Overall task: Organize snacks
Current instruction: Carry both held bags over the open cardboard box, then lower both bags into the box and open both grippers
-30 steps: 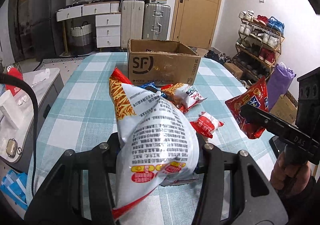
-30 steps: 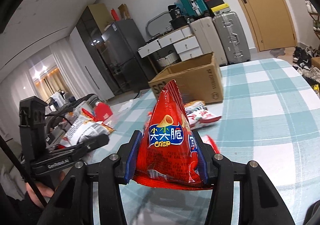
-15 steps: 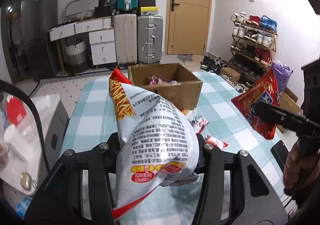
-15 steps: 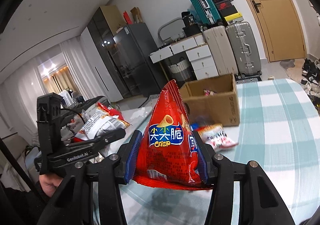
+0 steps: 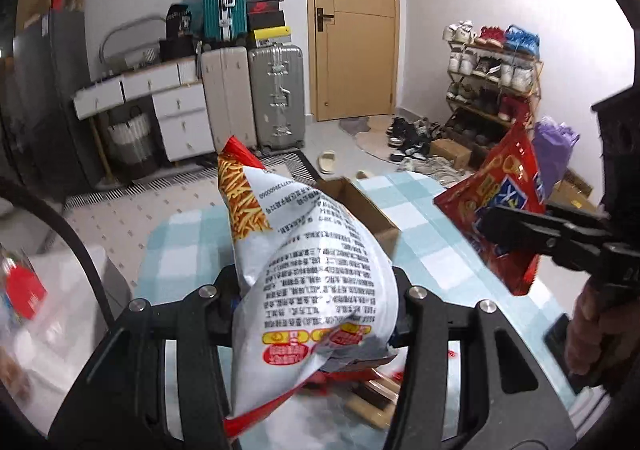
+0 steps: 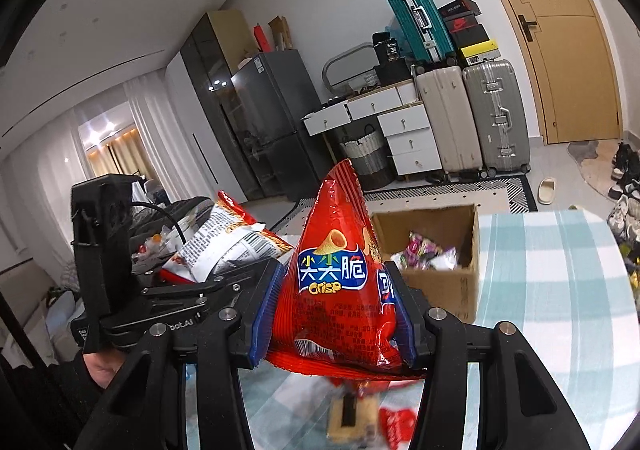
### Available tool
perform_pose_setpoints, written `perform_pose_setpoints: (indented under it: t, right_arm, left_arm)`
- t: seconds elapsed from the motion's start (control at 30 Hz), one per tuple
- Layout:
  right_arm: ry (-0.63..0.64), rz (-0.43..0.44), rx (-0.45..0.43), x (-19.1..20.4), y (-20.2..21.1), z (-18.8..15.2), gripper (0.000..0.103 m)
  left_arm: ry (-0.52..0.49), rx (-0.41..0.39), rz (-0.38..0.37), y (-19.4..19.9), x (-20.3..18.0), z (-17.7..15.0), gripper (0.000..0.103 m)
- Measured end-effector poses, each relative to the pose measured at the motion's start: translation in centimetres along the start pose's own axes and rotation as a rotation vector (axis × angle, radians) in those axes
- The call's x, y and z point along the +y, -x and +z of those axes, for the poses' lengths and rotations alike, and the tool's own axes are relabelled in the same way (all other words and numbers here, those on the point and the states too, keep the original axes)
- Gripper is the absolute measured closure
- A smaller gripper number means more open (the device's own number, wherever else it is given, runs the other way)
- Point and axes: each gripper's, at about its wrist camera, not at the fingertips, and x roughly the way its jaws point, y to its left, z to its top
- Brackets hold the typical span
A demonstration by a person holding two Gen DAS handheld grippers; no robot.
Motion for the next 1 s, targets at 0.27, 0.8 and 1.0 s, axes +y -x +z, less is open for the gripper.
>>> perform_pose_setpoints:
  t: [0.27, 0.8, 1.0]
  right_arm:
    - [-0.002, -0.003, 0.000, -1.6, -3.0, 5.4, 0.053]
    - [0.024, -0.078, 0.120, -6.3, -13.4, 10.3, 0.053]
    - [0.021, -0.112, 0.228, -8.8, -18.2, 8.3, 0.053]
  left_arm:
    - [0.007, 0.031, -0.008, -4.6, 1.5, 7.4, 0.056]
    - [0.116, 0.221, -0.060, -22.2, 6.5, 11.7, 0.056]
    - [0.106, 0.323, -0.079, -28.8, 7.4, 9.5, 0.056]
